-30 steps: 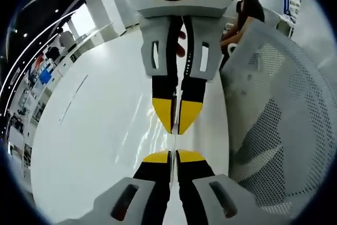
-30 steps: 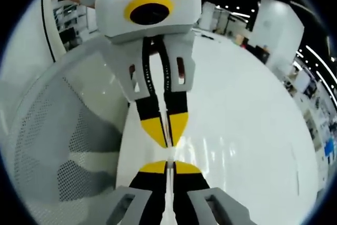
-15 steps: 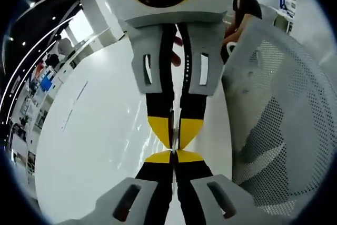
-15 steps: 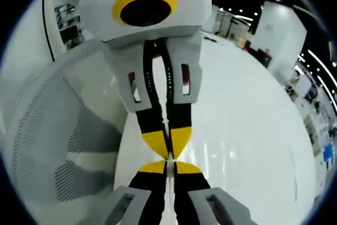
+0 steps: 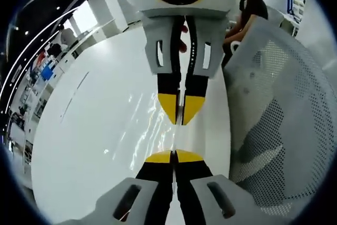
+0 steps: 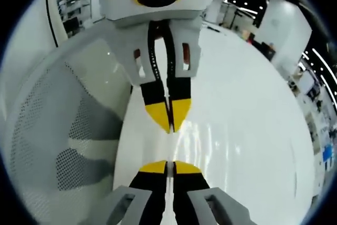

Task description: Open the resealable bag by pulling the two sides of the seal apart until the entire bag opening is separated and visibly accessible.

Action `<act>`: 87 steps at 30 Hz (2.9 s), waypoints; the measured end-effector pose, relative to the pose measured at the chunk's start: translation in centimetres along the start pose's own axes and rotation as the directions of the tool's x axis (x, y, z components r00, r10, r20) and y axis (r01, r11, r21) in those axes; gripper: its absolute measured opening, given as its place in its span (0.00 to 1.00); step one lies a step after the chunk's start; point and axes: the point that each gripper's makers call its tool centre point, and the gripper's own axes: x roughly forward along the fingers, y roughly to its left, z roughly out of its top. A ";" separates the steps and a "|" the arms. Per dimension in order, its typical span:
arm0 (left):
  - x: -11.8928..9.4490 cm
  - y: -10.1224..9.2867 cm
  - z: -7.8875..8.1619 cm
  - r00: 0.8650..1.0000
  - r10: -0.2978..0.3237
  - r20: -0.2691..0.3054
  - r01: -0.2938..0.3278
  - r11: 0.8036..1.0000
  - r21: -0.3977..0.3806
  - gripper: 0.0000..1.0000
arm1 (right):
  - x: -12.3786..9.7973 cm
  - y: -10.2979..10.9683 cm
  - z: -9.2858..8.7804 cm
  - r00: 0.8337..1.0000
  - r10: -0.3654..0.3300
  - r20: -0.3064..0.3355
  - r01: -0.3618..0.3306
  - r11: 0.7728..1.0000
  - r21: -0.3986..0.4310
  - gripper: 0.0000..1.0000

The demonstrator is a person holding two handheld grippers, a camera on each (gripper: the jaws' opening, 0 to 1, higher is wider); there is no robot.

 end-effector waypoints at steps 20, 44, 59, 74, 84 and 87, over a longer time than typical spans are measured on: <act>-0.1 0.2 -0.2 1.000 -0.001 0.021 0.002 0.998 -0.055 0.00 | -2.0 0.1 -3.6 0.997 -0.021 -0.070 0.022 1.000 0.010 0.00; 0.2 -0.3 0.5 0.999 0.013 0.048 -0.017 0.996 0.085 0.00 | -2.0 -1.1 -0.2 0.998 0.015 0.068 -0.028 0.982 0.184 0.04; 0.4 -0.9 1.0 0.995 -0.022 0.096 0.011 0.994 0.113 0.00 | 0.1 0.6 -1.5 0.996 0.074 0.041 -0.083 0.956 0.280 0.03; 0.1 -0.9 1.3 0.994 -0.031 0.103 0.010 0.979 0.203 0.12 | 0.6 1.0 -1.9 0.996 0.087 0.000 -0.082 0.938 0.338 0.00; 0.2 -2.7 2.6 0.992 -0.086 0.087 0.053 0.944 0.325 0.03 | 0.3 0.3 -1.2 0.997 0.071 0.003 -0.067 0.929 0.364 0.00; 0.6 -2.5 2.4 0.995 -0.078 0.066 0.052 0.942 0.332 0.04 | 0.2 0.2 -0.9 0.998 0.065 0.002 -0.062 0.941 0.334 0.00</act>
